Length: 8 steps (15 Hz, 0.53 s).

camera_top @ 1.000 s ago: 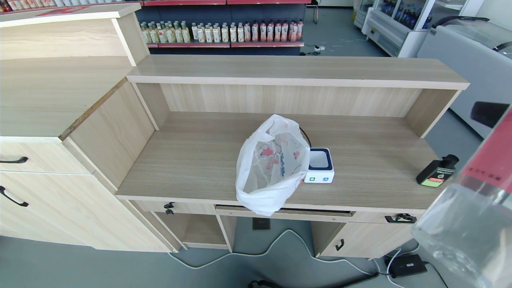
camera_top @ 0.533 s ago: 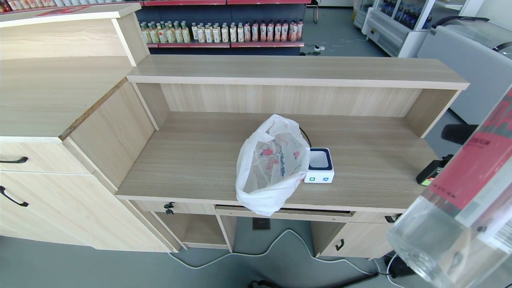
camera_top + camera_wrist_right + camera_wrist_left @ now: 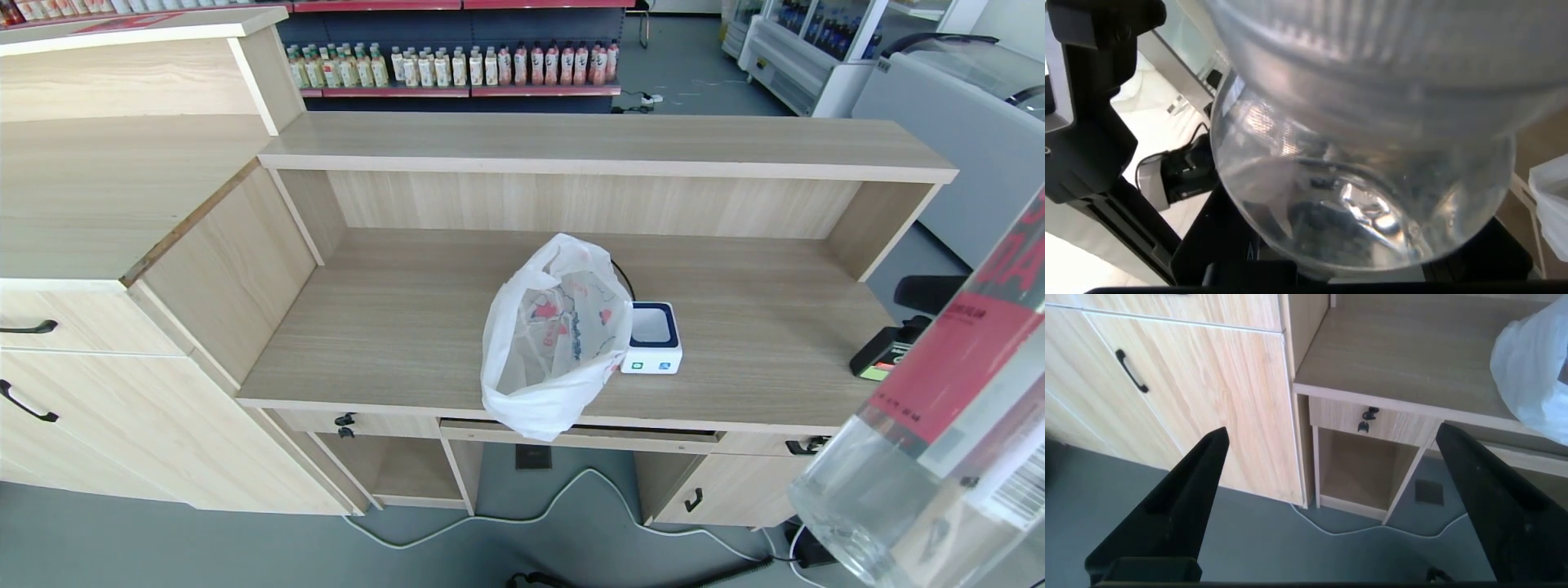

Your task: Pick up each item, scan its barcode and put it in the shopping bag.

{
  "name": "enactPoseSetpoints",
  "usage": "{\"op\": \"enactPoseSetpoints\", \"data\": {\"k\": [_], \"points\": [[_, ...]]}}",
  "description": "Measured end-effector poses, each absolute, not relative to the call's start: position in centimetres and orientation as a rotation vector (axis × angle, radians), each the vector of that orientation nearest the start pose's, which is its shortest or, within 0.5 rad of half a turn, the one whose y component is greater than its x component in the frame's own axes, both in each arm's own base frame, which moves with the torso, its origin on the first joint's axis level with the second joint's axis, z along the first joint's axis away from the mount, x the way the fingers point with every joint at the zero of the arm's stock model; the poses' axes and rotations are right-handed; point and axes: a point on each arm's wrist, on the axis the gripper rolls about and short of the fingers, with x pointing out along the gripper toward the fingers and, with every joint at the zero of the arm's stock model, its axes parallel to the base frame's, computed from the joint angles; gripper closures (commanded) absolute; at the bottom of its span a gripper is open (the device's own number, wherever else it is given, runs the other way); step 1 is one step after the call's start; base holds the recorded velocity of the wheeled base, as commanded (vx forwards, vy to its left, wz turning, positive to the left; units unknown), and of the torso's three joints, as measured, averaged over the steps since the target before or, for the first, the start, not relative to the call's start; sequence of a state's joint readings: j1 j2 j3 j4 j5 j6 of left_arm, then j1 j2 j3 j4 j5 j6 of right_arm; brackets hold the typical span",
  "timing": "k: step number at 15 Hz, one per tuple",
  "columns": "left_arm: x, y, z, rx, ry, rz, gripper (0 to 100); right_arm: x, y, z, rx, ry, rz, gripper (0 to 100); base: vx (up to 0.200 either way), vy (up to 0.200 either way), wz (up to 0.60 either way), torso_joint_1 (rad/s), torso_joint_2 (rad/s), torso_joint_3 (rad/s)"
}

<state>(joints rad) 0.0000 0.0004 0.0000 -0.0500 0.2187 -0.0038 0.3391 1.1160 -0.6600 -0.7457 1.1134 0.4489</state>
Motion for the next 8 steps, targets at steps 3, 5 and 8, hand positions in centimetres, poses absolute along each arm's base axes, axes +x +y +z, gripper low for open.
{"op": "enactPoseSetpoints", "data": {"k": [3, 5, 8], "points": [[-2.3, 0.5, 8.1, -0.01, -0.05, 0.219, 0, 13.1, 6.4, 28.3, 0.231, 0.026, 1.446, 100, 0.0, 0.0, 0.0, 0.0, 0.0, 0.0], [-2.3, 0.5, 8.1, -0.01, -0.05, 0.219, 0, 13.8, 5.6, 27.7, 0.147, -0.033, 1.373, 100, 0.0, 0.0, 0.0, 0.0, 0.0, 0.0], [-2.3, 0.5, 8.1, -0.01, -0.05, 0.219, 0, 16.8, 2.6, 25.2, -0.146, -0.166, 1.092, 100, 0.0, 0.0, 0.0, 0.0, 0.0, 0.0]]}}
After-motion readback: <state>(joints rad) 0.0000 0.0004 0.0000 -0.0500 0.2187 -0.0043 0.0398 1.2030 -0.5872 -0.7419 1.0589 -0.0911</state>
